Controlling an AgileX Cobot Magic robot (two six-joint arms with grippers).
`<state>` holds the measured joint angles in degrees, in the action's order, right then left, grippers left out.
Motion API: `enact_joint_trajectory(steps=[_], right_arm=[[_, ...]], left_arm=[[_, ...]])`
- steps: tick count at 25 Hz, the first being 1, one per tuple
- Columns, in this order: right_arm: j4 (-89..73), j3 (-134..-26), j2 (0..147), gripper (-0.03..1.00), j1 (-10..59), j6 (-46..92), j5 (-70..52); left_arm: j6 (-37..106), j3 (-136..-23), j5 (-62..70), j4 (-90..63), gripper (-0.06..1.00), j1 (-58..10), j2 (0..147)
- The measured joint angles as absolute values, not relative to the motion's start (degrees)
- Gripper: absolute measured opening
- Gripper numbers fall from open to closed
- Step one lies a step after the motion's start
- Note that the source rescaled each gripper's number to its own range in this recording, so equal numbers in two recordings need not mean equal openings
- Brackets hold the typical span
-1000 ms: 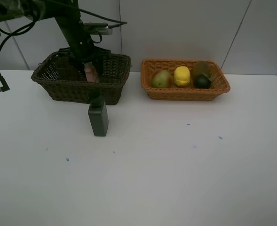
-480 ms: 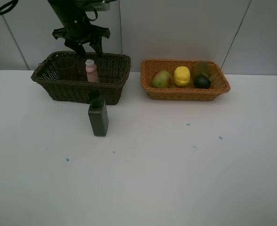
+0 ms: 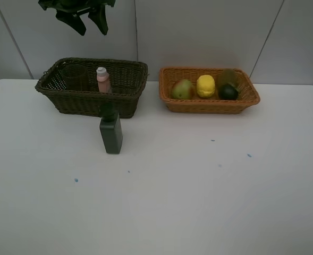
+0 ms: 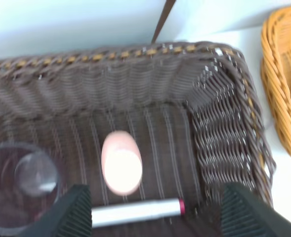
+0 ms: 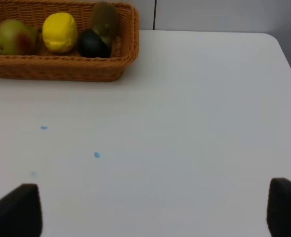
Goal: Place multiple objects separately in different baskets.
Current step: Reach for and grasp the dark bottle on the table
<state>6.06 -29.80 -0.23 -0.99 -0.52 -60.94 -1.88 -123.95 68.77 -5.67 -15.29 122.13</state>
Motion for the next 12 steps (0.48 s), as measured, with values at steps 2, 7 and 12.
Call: enact_joint_trajectory(steps=[2, 7, 12], right_arm=[[6.1, -29.8, -0.2, 0.99, -1.0, -0.5, -60.9], [6.1, -29.8, -0.2, 0.99, -1.0, -0.5, -60.9], [6.1, -29.8, -0.2, 0.99, -1.0, -0.5, -60.9]], left_arm=[[-1.9, -124.0, 69.3, -6.2, 0.72, -15.3, 120.4], [-3.0, -122.4, 69.4, -8.8, 0.72, -17.5, 115.8], [-7.0, -116.6, 69.5, -6.6, 0.72, -22.6, 113.0]])
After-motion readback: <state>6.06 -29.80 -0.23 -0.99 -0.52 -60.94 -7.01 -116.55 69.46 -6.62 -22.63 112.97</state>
